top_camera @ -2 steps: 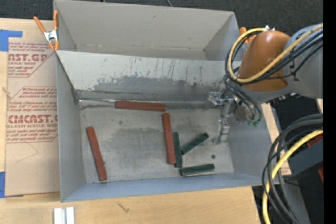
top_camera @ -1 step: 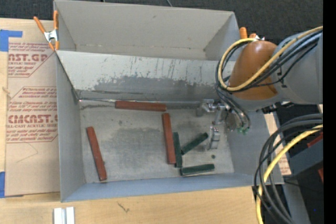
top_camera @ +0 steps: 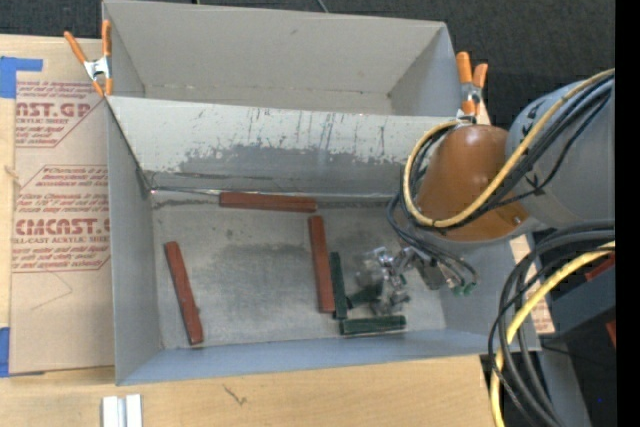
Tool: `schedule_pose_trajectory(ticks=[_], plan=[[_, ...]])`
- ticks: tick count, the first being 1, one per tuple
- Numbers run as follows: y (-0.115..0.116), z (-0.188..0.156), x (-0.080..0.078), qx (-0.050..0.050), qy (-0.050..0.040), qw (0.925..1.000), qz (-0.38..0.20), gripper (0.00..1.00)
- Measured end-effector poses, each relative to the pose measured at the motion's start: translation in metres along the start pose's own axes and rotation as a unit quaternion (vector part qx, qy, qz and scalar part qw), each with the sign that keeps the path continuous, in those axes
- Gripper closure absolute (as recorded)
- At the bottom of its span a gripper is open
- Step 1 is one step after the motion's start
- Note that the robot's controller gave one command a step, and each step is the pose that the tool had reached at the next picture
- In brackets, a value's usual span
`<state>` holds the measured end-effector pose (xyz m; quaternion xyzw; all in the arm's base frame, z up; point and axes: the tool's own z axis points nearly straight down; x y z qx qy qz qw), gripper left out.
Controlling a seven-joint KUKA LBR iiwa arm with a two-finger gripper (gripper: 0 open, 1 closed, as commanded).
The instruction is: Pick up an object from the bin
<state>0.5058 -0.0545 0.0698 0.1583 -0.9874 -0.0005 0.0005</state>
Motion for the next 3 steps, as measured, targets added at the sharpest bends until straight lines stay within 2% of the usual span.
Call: schedule_pose_trajectory(ticks=[2,3], plan=[[0.005,-0.001,-0.003,0.001,-0.0004,0.9999,-0.012,1.00],[-0.011,-0.157,0.015,0.001,-0.0015,1.0000,0.002,1.00]])
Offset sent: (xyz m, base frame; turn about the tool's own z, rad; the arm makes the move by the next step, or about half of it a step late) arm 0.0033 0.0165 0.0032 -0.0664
